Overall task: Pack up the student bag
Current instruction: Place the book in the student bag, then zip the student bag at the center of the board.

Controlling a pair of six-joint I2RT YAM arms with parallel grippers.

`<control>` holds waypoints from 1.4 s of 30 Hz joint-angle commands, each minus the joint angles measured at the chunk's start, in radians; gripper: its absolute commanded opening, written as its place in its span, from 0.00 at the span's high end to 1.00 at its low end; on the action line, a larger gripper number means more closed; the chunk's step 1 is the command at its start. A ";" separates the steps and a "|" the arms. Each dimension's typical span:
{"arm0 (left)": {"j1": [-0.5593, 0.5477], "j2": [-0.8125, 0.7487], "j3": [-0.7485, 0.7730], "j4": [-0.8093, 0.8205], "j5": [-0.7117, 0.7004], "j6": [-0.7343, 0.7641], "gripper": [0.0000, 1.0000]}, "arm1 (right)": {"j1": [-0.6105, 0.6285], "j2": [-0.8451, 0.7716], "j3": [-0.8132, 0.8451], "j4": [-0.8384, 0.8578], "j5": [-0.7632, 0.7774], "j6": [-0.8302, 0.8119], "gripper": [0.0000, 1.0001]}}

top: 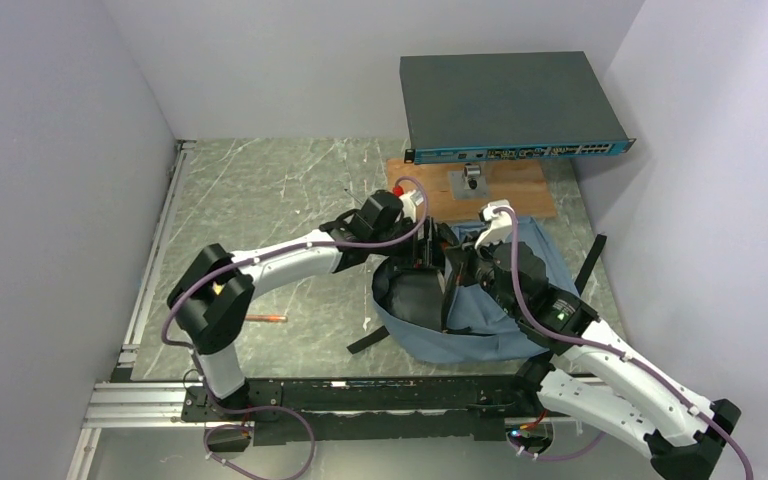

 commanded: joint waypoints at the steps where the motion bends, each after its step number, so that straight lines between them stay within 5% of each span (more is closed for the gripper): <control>1: 0.001 -0.102 -0.023 -0.081 -0.027 0.170 0.24 | 0.000 -0.030 0.011 0.034 0.020 0.017 1.00; 12: 0.036 -0.364 -0.171 -0.265 -0.268 0.472 0.11 | -0.001 -0.045 0.015 -0.025 -0.018 0.042 1.00; 22: 0.083 -0.288 -0.180 -0.324 -0.260 0.508 0.07 | 0.000 -0.027 0.010 -0.046 -0.063 0.073 1.00; 24: 0.089 -0.259 -0.185 -0.306 -0.234 0.503 0.15 | 0.000 -0.027 0.008 -0.051 -0.071 0.079 1.00; 27: 0.099 -0.250 -0.195 -0.259 -0.161 0.493 0.46 | -0.001 -0.032 0.008 -0.065 -0.073 0.087 1.00; 29: 0.099 -0.258 -0.195 -0.233 -0.142 0.494 0.57 | 0.001 -0.038 0.007 -0.075 -0.066 0.093 1.00; 31: 0.100 -0.274 -0.184 -0.233 -0.170 0.503 0.50 | 0.000 -0.044 0.005 -0.080 -0.059 0.093 1.00; 33: 0.100 -0.297 -0.173 -0.207 -0.202 0.516 0.23 | 0.000 -0.044 0.009 -0.082 -0.058 0.092 1.00; 34: 0.100 -0.301 -0.160 -0.184 -0.217 0.527 0.17 | 0.000 -0.042 0.011 -0.083 -0.059 0.092 1.00; 38: 0.097 -0.283 -0.126 -0.055 -0.272 0.567 0.17 | 0.001 -0.044 0.020 -0.075 -0.063 0.093 1.00; 42: 0.085 -0.208 -0.067 0.049 -0.279 0.611 0.33 | 0.000 -0.056 0.025 -0.067 -0.059 0.095 1.00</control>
